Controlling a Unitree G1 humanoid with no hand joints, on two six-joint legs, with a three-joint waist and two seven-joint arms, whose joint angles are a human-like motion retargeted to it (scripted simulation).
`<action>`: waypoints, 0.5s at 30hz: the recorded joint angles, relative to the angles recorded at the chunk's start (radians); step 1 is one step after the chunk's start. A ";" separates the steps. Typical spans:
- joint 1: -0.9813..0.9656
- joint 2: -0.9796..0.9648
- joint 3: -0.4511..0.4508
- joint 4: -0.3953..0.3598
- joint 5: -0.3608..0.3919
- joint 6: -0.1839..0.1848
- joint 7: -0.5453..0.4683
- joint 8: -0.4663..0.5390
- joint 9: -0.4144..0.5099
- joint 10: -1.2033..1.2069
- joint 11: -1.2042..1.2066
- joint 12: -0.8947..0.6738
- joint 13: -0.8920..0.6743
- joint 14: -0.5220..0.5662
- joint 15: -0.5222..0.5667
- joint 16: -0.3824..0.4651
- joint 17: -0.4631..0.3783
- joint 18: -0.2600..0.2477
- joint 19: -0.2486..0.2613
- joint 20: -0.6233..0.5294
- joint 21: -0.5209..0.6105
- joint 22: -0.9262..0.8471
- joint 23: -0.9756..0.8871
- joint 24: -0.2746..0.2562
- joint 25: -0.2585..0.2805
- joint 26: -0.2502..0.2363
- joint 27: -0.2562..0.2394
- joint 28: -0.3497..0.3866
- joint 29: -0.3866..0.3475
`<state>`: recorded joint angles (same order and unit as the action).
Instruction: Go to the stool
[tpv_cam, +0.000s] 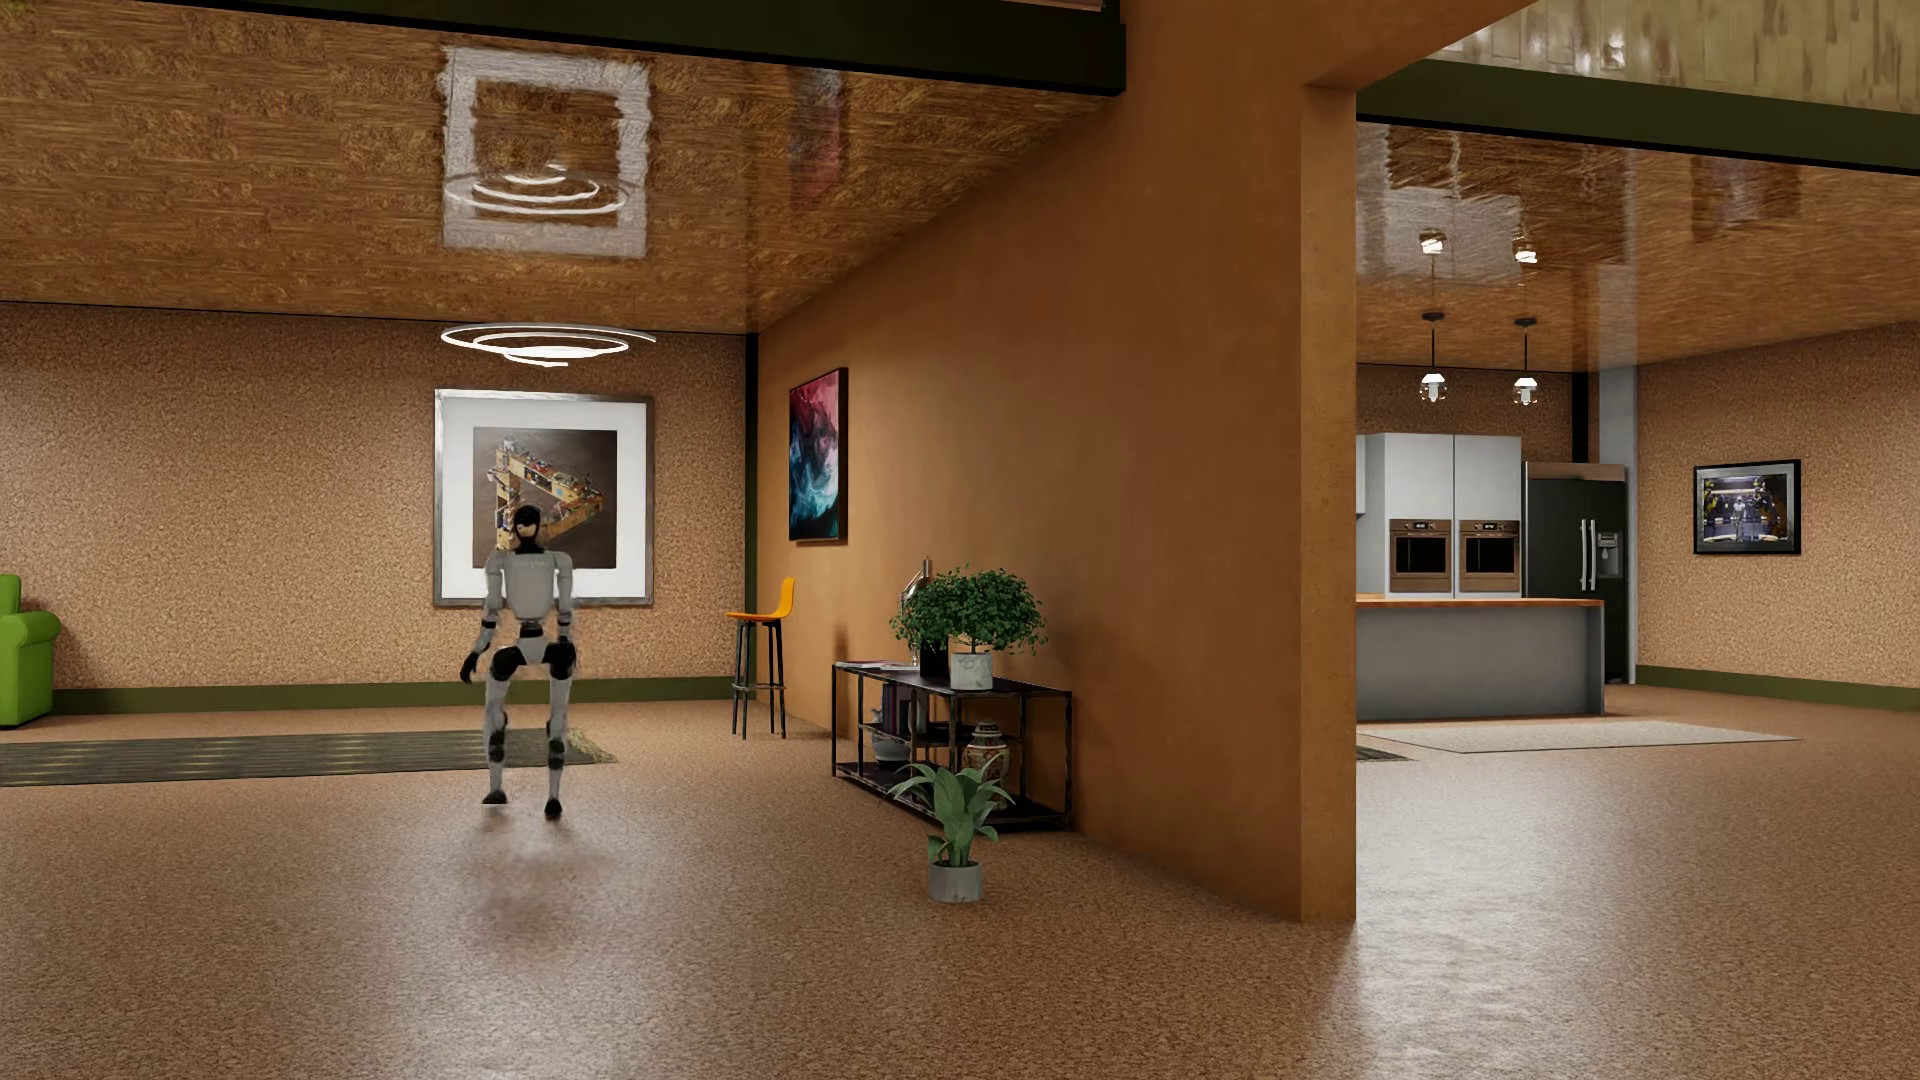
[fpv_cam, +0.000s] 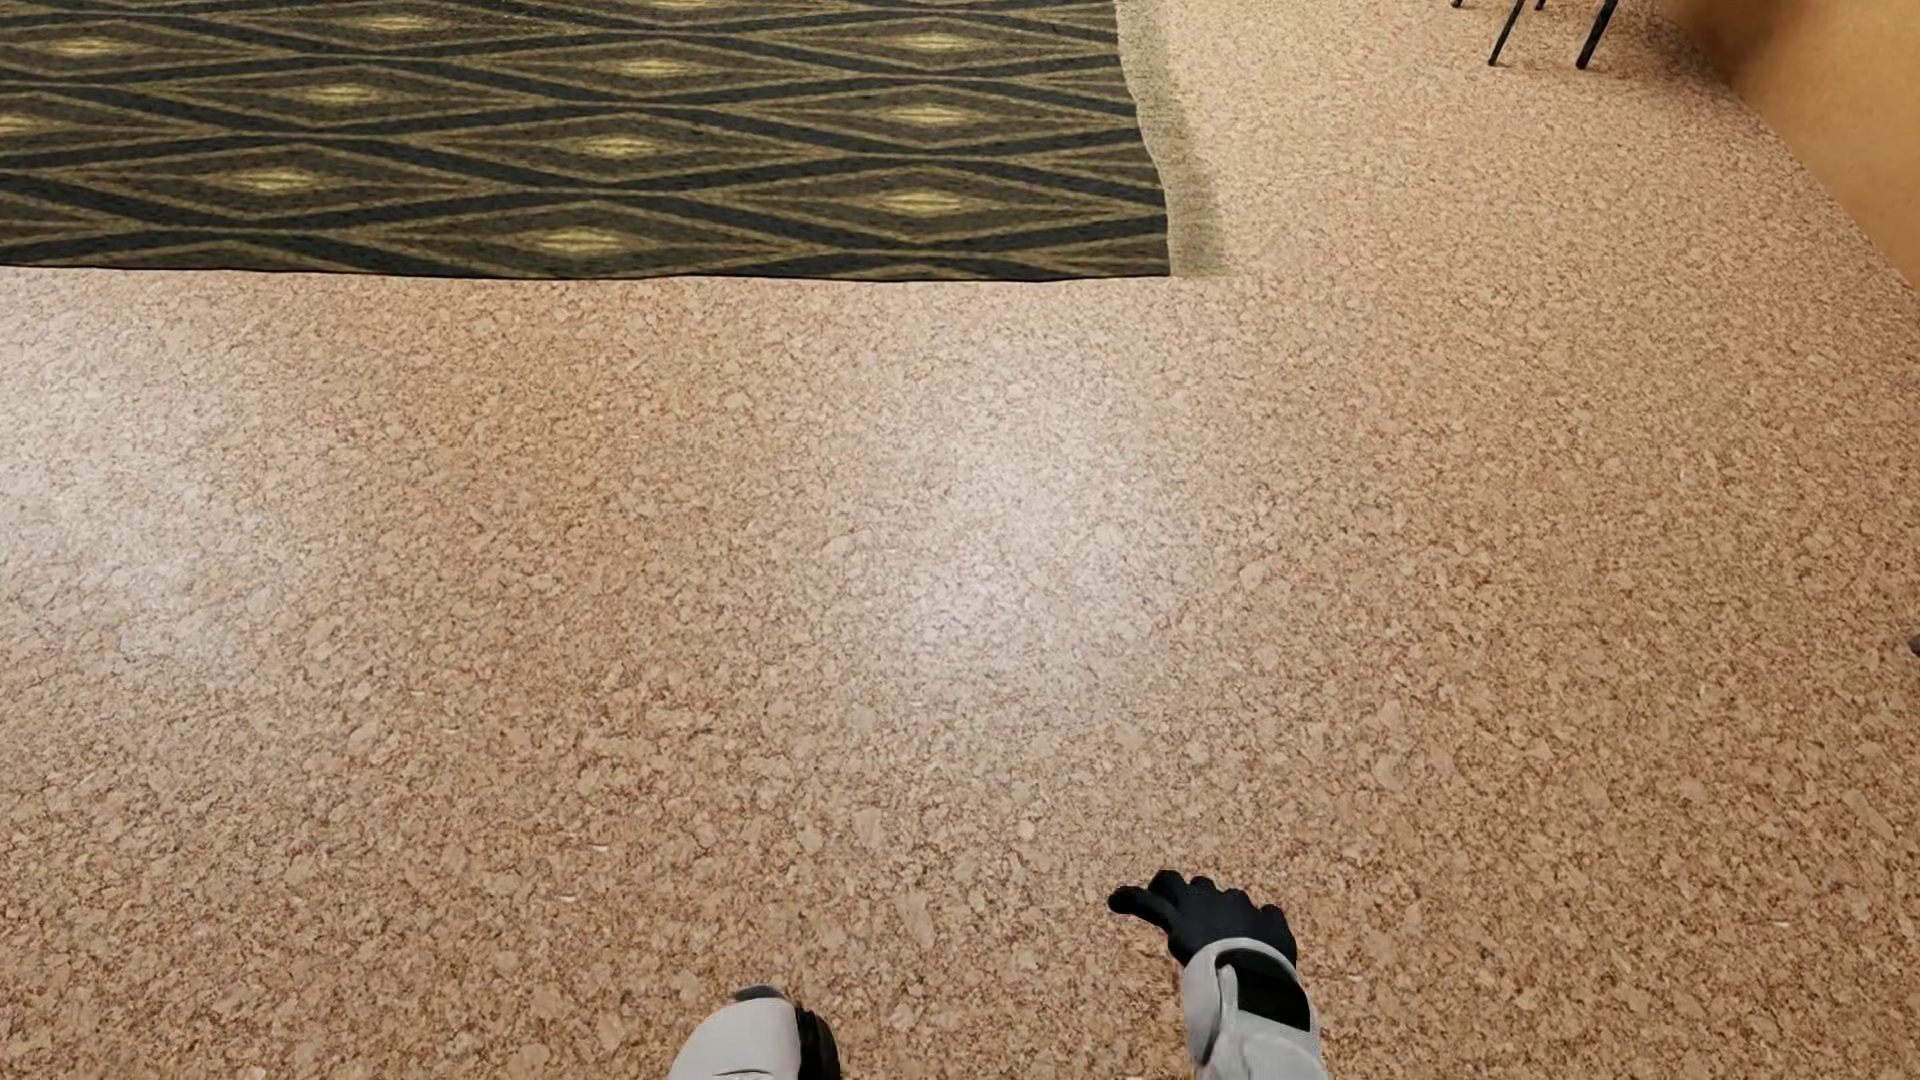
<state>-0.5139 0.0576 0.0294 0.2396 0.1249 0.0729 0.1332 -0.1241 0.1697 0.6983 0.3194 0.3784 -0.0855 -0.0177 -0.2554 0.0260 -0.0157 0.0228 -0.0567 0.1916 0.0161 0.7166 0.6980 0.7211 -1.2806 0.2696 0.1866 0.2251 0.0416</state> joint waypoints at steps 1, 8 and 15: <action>0.016 0.039 0.003 -0.021 0.003 -0.001 -0.012 0.017 -0.001 -0.274 -0.021 0.022 -0.025 0.014 -0.025 -0.018 -0.005 -0.003 0.011 0.022 0.005 0.002 -0.030 -0.012 0.038 0.013 -0.003 0.007 -0.018; 0.025 0.213 0.008 -0.018 -0.125 -0.054 0.175 0.042 0.014 -0.161 0.272 0.033 0.037 0.041 0.145 -0.092 -0.090 0.092 0.061 0.036 0.107 0.046 0.000 0.022 -0.005 0.079 0.083 -0.061 0.009; 0.327 -0.343 -0.056 -0.221 -0.302 -0.164 0.165 0.015 0.018 -0.166 0.988 -0.371 0.288 -0.223 0.289 -0.010 -0.029 0.083 0.037 -0.069 0.038 0.125 0.118 0.118 -0.030 0.004 0.171 -0.057 0.128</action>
<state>-0.1872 -0.2858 -0.0267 0.0190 -0.1768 -0.0916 0.2984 -0.1090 0.1873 0.5327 1.3076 0.0072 0.2026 -0.2411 0.0332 0.0158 -0.0452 0.1054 -0.0199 0.1228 0.0542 0.8419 0.8162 0.8390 -1.3102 0.2731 0.3577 0.1686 0.1694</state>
